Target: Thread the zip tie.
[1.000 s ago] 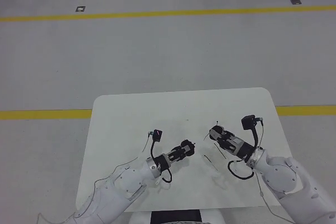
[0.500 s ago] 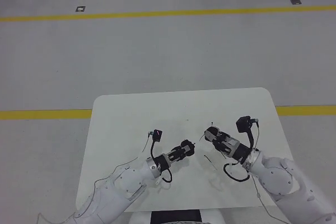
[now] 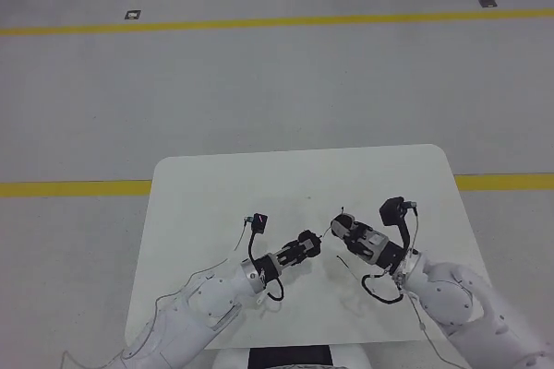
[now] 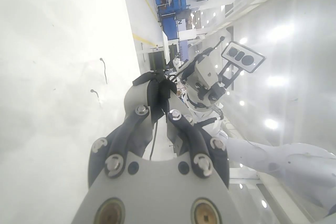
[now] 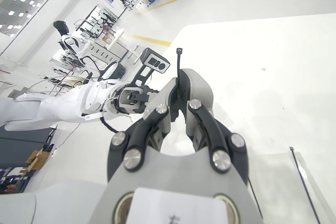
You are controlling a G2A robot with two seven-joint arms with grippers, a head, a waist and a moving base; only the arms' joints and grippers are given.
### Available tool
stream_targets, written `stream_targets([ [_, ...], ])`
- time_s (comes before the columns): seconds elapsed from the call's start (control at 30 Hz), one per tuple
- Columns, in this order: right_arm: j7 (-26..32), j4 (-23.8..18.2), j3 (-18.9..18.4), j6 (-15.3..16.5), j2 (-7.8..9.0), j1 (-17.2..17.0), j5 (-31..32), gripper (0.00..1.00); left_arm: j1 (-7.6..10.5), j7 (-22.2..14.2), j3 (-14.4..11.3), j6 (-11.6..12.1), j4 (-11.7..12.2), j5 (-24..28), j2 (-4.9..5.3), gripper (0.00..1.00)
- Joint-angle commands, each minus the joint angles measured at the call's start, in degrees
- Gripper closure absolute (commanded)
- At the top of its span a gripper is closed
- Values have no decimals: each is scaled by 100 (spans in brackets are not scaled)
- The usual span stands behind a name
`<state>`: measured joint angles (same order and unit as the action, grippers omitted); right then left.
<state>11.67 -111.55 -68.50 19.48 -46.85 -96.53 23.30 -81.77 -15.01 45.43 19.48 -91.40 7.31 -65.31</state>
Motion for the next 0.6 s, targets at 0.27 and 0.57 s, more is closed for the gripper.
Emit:
stream_targets([
  [0.27, -38, 35, 43, -75, -56, 13, 149, 100, 0, 0, 0, 0, 0, 0, 0, 100],
  [0.57, -12, 72, 77, -174, -128, 41, 269, 100, 0, 0, 0, 0, 0, 0, 0, 100],
])
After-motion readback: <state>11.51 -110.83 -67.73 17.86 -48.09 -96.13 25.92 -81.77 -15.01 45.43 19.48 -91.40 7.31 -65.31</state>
